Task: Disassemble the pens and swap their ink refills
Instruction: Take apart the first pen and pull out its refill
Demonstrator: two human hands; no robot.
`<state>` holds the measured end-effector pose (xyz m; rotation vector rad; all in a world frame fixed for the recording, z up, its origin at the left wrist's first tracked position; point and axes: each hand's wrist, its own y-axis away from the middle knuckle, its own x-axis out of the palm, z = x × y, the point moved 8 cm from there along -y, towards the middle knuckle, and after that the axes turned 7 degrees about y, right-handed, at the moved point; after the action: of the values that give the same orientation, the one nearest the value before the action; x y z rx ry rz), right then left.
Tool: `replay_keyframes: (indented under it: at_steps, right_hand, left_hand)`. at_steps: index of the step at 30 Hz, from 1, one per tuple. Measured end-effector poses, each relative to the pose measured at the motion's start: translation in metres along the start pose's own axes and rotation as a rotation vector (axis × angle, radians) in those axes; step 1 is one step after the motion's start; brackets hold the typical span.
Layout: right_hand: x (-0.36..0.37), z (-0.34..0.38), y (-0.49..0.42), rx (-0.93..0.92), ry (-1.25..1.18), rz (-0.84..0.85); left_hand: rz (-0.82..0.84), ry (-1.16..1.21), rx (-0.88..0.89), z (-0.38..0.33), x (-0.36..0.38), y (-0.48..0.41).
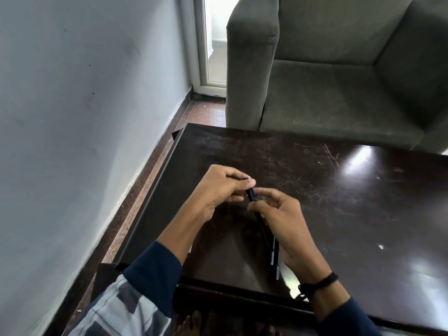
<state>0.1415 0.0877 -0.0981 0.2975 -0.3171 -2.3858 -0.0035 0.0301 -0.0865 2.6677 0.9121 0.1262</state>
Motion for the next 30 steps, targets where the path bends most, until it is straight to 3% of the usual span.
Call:
replay_keyframes:
  at_steps: [8, 14, 20, 30]
  right_hand:
    - [0.0028, -0.0085, -0.0035, 0.088, -0.163, 0.057]
    - [0.0091, -0.0098, -0.0049, 0.060, -0.033, 0.107]
    - [0.0050, -0.0023, -0.0036, -0.082, 0.209, -0.037]
    - [0.0031, -0.0061, -0.0049, -0.079, 0.238, -0.071]
  left_hand:
    - [0.123, 0.245, 0.009, -0.0055, 0.0025, 0.0041]
    - [0.178, 0.245, 0.022, -0.0075, 0.0051, 0.0054]
    - [0.165, 0.245, 0.037, -0.0061, 0.0059, 0.0052]
    - [0.159, 0.239, 0.009, -0.0010, 0.0064, 0.0051]
